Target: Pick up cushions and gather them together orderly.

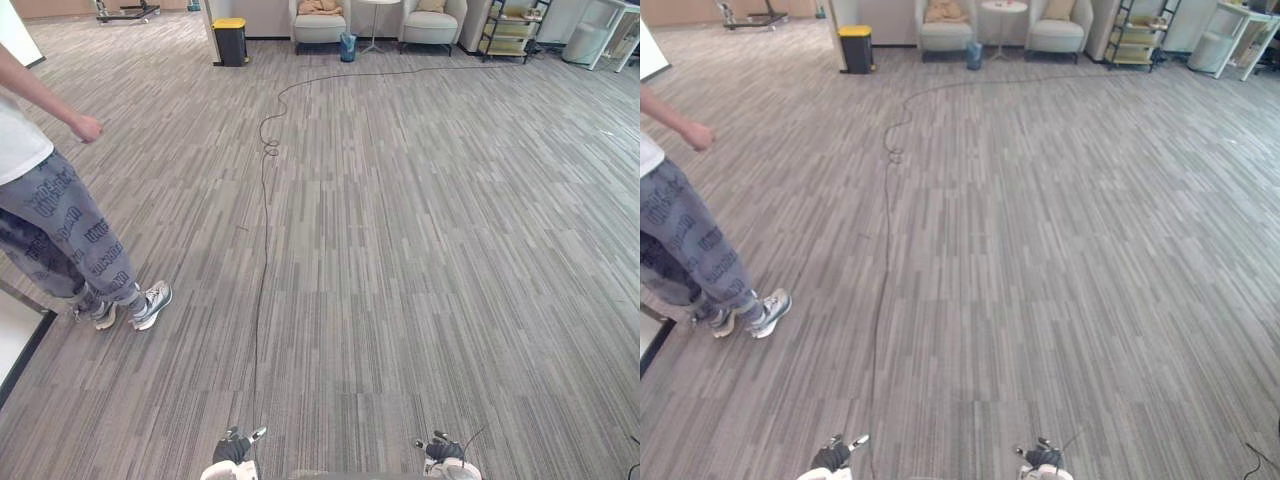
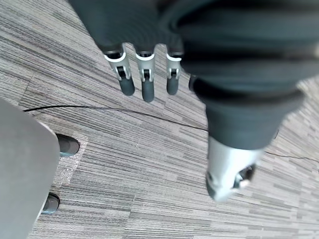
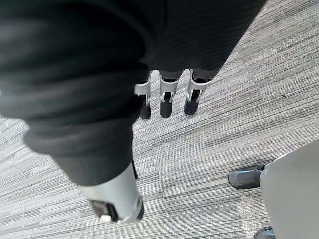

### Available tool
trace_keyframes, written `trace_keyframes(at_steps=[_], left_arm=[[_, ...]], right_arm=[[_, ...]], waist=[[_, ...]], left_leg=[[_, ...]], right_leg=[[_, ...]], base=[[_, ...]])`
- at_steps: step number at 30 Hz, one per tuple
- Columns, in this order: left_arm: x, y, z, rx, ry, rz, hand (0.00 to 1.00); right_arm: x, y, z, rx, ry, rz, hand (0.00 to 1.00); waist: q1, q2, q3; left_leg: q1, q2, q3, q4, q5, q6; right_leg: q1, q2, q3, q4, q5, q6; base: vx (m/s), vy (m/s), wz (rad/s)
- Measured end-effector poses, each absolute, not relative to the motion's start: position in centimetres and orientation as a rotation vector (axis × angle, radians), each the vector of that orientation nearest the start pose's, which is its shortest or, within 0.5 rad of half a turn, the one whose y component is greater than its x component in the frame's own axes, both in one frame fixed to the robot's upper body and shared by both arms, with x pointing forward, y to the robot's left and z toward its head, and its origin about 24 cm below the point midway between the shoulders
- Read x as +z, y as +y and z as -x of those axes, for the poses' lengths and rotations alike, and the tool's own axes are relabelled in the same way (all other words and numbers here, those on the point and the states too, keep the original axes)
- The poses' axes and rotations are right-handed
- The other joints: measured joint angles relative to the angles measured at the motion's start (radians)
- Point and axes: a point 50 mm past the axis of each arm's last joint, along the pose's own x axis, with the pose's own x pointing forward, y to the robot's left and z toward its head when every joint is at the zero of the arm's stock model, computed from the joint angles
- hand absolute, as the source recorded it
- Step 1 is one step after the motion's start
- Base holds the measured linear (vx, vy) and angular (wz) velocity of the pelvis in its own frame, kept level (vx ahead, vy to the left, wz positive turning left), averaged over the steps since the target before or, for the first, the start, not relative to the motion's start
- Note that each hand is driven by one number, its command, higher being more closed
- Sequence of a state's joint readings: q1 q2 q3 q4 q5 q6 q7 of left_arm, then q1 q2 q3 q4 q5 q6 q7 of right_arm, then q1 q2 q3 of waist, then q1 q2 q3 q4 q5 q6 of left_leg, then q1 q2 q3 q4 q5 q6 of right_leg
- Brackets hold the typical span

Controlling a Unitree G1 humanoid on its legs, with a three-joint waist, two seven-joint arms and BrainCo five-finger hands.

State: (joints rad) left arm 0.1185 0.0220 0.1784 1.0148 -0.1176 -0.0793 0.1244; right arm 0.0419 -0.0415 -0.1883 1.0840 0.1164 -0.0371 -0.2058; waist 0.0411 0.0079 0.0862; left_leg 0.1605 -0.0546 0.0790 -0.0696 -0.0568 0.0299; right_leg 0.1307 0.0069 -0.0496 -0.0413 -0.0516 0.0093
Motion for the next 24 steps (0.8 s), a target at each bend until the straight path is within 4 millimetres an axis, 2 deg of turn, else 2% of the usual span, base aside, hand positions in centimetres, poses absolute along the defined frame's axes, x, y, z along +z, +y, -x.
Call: trace_keyframes(at_steps=[24], left_arm=[[-15.95, 19.18, -9.2, 0.366, 1.045, 0.057, 0.0]], right_arm=[[-16.23, -19.93, -9.27, -0.446, 1.113, -0.039, 0.0]], waist=[[0.0, -0.001, 0.007]], left_leg=[[0.016, 0.0, 0.009, -0.031, 0.014, -0.003]], right_leg=[[-0.001, -0.001, 0.007, -0.001, -0.002, 0.004]], base=[[-0.01, -0.004, 0.0]])
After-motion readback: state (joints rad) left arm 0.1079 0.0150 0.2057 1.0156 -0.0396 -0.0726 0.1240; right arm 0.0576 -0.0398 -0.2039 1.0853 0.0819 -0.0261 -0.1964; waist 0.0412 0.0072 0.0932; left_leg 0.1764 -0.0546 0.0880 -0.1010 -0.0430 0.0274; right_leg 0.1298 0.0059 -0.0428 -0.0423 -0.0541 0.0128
